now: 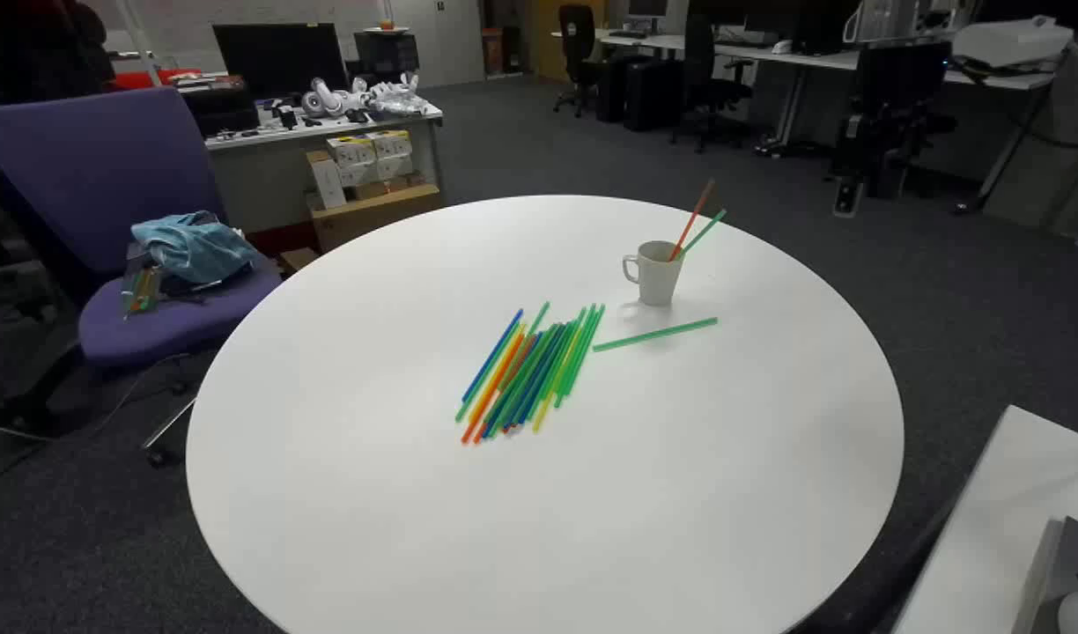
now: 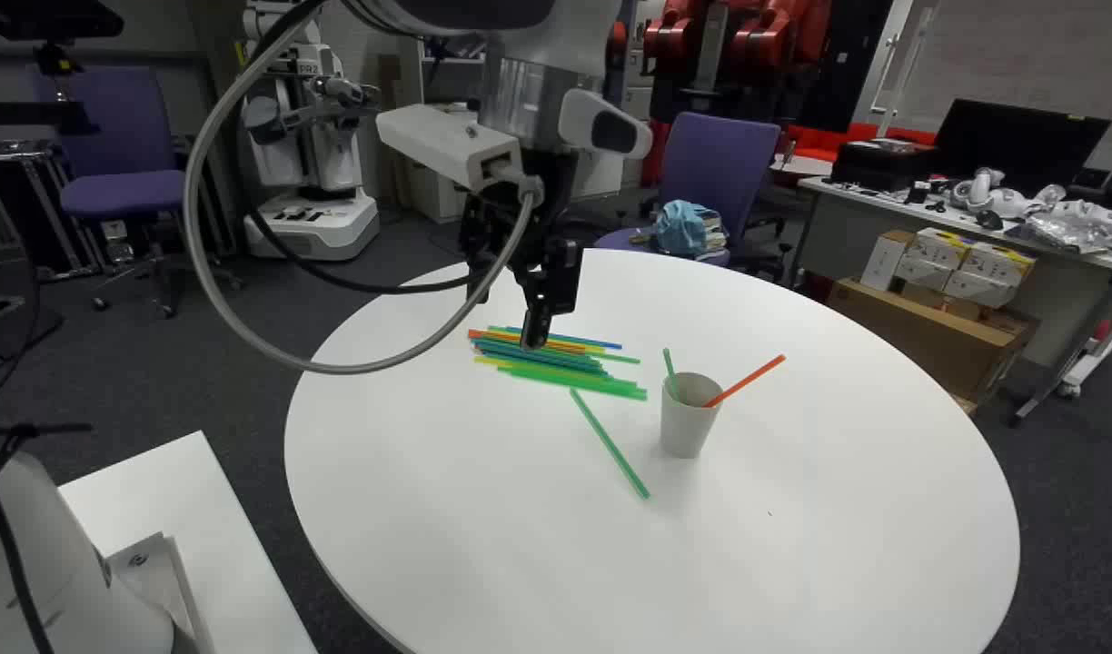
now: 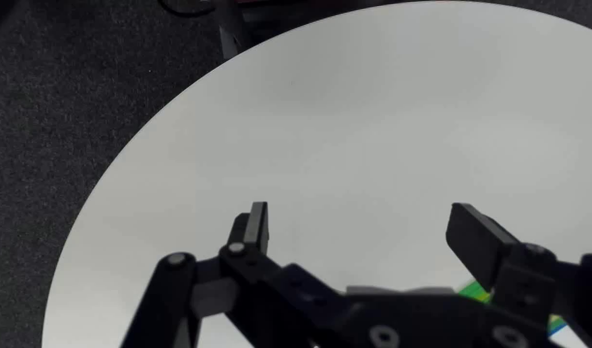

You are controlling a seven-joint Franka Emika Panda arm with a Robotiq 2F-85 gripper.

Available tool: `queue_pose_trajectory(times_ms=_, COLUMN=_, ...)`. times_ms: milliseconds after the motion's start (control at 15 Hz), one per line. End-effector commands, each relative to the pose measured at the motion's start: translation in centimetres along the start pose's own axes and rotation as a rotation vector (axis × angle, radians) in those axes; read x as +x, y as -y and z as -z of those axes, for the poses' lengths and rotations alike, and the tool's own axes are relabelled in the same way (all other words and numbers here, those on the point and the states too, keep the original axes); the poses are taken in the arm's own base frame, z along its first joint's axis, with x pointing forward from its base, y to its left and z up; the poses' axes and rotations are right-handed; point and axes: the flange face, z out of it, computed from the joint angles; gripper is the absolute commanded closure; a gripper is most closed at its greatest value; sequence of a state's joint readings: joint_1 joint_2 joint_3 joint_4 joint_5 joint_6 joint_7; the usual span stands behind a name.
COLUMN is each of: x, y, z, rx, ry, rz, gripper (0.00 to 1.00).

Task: Put one green straw in the mug.

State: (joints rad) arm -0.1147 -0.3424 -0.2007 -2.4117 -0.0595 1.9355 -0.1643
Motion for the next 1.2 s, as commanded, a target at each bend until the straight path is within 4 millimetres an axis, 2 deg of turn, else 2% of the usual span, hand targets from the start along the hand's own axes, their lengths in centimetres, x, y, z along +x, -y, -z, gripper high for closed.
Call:
queue_pose_trajectory(times_ms=0, x=0.0, y=0.0, z=0.0, rx=0.000, ry=0.001, rz=0.000, gripper=0.00)
queue_pose_trajectory(times_ms=867, x=0.0, y=0.0, z=0.0, rx=0.000, ry=0.002, rz=0.000, gripper=0.00)
queue_pose_trajectory(times_ms=1000, x=0.8, y=0.5, z=-0.2, rx=-0.010, ry=-0.001, rz=0.012, gripper=0.00)
queue_pose_trajectory(times_ms=1133, x=2.6, y=1.3, z=-0.7, rx=-0.022, ry=-0.001, rz=0.017, gripper=0.00)
